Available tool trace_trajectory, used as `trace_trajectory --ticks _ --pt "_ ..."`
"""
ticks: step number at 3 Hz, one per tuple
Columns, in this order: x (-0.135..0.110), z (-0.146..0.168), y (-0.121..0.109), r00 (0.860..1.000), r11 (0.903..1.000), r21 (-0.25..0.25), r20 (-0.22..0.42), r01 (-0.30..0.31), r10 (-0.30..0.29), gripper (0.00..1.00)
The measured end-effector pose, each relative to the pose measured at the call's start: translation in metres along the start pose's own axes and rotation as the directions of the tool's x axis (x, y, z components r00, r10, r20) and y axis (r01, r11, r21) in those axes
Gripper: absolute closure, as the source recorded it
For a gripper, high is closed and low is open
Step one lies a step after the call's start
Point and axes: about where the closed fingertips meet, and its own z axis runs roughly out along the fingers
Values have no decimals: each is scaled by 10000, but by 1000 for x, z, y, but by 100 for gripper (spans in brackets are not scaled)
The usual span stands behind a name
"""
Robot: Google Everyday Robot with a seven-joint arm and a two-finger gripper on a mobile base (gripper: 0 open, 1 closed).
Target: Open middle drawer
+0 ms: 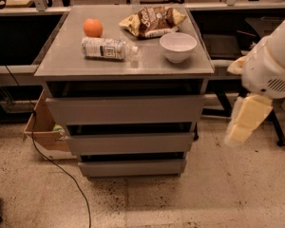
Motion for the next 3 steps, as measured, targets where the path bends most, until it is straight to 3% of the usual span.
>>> trace_trajectory --ticks 2,3 --pt "-31 122 41 9944 9938 -1014 990 465 -364 0" --pt "-47 187 75 9895 9839 -1611 1335 773 -559 0"
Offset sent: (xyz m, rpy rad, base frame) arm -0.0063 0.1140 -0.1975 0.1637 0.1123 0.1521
